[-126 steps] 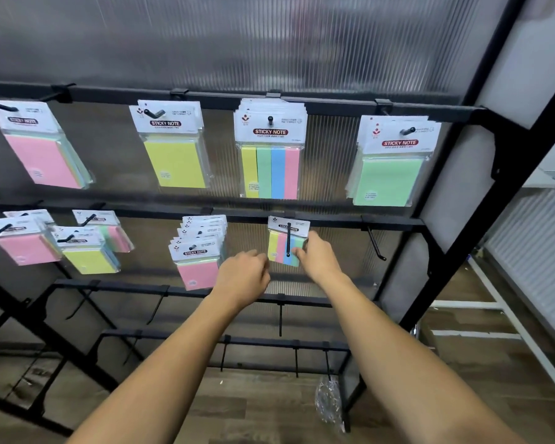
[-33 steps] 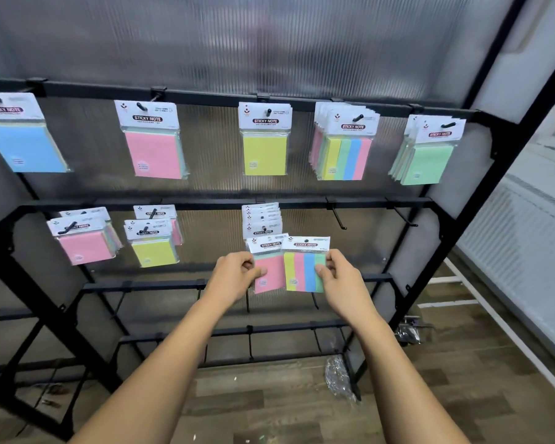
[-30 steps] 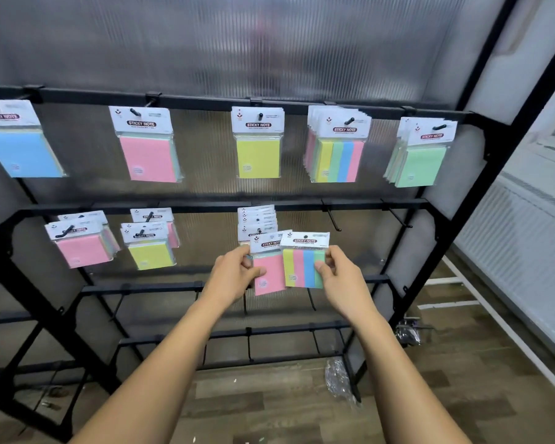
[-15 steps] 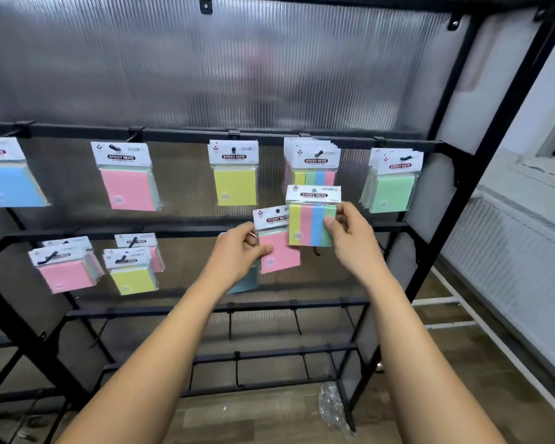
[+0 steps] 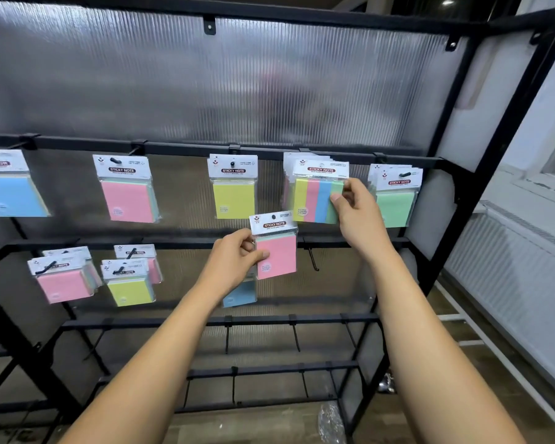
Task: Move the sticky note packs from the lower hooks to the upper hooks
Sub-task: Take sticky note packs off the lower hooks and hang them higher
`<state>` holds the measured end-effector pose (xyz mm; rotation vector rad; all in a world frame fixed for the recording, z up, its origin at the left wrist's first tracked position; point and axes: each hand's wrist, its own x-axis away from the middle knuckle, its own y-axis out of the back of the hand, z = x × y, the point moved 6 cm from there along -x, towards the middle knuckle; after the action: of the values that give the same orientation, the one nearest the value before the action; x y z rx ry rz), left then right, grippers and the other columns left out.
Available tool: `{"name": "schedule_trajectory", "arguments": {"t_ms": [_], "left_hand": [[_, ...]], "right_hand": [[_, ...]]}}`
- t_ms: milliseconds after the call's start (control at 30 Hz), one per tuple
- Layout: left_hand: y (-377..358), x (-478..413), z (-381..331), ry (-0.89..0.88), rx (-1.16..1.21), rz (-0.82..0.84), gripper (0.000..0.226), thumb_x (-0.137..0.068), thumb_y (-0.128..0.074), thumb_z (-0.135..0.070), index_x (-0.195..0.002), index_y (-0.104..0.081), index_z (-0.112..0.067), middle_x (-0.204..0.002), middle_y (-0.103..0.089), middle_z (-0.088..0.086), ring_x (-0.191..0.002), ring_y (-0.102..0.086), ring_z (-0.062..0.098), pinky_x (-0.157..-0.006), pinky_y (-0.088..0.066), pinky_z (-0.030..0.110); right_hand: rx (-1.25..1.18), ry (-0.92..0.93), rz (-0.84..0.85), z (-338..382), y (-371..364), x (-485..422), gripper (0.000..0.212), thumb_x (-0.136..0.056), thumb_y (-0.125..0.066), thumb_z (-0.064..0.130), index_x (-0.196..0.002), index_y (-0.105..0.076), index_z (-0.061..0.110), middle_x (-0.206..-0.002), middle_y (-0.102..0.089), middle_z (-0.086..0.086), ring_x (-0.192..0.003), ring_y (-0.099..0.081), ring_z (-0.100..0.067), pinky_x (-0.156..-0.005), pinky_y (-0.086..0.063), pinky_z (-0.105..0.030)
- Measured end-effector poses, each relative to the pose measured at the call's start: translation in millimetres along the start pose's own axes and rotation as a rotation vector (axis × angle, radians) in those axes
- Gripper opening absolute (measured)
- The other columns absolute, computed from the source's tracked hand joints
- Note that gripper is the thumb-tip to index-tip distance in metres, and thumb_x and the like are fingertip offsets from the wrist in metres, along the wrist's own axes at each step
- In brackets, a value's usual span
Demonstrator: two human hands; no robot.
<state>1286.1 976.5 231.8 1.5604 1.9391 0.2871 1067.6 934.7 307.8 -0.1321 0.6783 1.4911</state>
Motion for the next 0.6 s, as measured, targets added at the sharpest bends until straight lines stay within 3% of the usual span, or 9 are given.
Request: {"name": "schedule_trajectory", "arguments": {"t_ms": [133, 200, 433, 600], "left_hand": [[2.4, -0.3, 2.8, 0.006, -0.012, -0.01, 0.012, -0.084, -0.074, -0.018, -0.085, -0.062, -0.021, -0.069, -0.057, -0.013, -0.056, -0.051, -0.01, -0.054, -0.042, 0.011], [2.7, -1.1, 5.0, 0.012, -0.017, -0.013, 0.011, -0.084, -0.074, -0.018, -0.088, -0.064, -0.019, -0.07, -0.058, -0.012, -0.055, -0.051, -0.009, -0.054, -0.042, 0.011], [0.0, -1.3, 7.7, 0.022, -0.024, -0.022, 0.027, -0.082, -0.076, -0.018, -0.072, -0.054, -0.03, -0.066, -0.054, -0.012, -0.054, -0.046, 0.0, -0.057, -0.041, 0.015], [-0.7, 1.7, 9.2, 0.03, -0.035, -0.013, 0.017, -0.084, -0.074, -0.019, -0.083, -0.06, -0.029, -0.073, -0.061, -0.008, -0.06, -0.053, 0.0, -0.057, -0.044, 0.015]], "right_hand": [[-0.03, -0.073, 0.053, -16.7, -4.8, -9.1, 0.018, -0.1, -0.049, 0.016, -0.089, -0.052, 0.029, -0.096, -0.065, 0.003, -0.085, -0.058, -0.012, -0.075, -0.045, -0.028], [-0.032, -0.096, 0.075, -22.2, -6.6, -11.6, 0.011, -0.1, -0.049, 0.017, -0.095, -0.055, 0.024, -0.103, -0.067, -0.002, -0.092, -0.061, -0.019, -0.077, -0.046, -0.031], [-0.046, -0.145, 0.085, -33.8, -9.3, -17.9, 0.009, -0.1, -0.049, 0.019, -0.096, -0.057, 0.023, -0.097, -0.066, 0.0, -0.081, -0.058, -0.014, -0.07, -0.044, -0.029], [-0.027, -0.188, 0.099, -42.3, -14.2, -24.1, 0.011, -0.1, -0.049, 0.021, -0.096, -0.059, 0.019, -0.084, -0.061, 0.002, -0.061, -0.047, -0.012, -0.056, -0.036, -0.026]]}}
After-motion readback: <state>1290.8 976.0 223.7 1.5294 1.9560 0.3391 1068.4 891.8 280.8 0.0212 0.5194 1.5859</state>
